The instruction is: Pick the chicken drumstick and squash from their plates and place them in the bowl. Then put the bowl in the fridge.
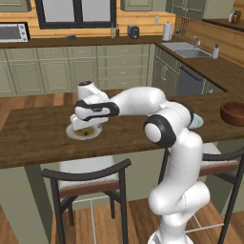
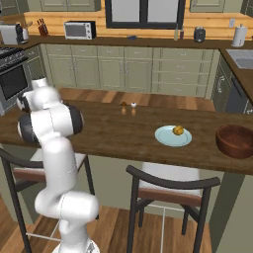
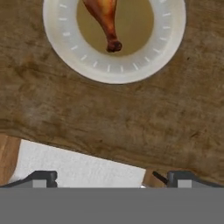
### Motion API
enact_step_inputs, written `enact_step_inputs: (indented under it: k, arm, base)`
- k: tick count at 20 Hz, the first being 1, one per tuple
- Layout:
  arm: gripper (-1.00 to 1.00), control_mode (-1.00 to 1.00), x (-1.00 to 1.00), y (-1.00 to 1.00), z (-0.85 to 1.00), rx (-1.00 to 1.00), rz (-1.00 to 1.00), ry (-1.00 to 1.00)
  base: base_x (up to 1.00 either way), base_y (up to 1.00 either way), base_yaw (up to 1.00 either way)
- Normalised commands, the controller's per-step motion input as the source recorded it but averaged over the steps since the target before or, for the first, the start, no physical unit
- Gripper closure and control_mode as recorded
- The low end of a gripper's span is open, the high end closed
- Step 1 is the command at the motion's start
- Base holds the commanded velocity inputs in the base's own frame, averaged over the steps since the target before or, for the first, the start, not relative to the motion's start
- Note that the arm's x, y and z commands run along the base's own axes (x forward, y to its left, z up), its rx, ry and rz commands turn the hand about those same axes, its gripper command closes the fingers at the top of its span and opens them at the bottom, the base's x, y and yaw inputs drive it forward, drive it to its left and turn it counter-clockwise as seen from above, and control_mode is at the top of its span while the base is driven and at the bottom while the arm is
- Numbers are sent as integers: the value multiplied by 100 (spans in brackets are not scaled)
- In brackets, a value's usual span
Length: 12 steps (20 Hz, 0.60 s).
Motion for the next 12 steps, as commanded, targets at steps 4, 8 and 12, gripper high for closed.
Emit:
enact_step_inputs:
  k: [4, 8, 12]
  arm:
    - [-100, -100, 44, 0, -26, 0, 1, 0]
    - [-100, -100, 56, 0, -46, 0, 1, 0]
    - [-100, -100, 60, 1, -38, 0, 1, 0]
  base:
    - [0, 0, 0]
    - [0, 0, 0]
    - [0, 0, 0]
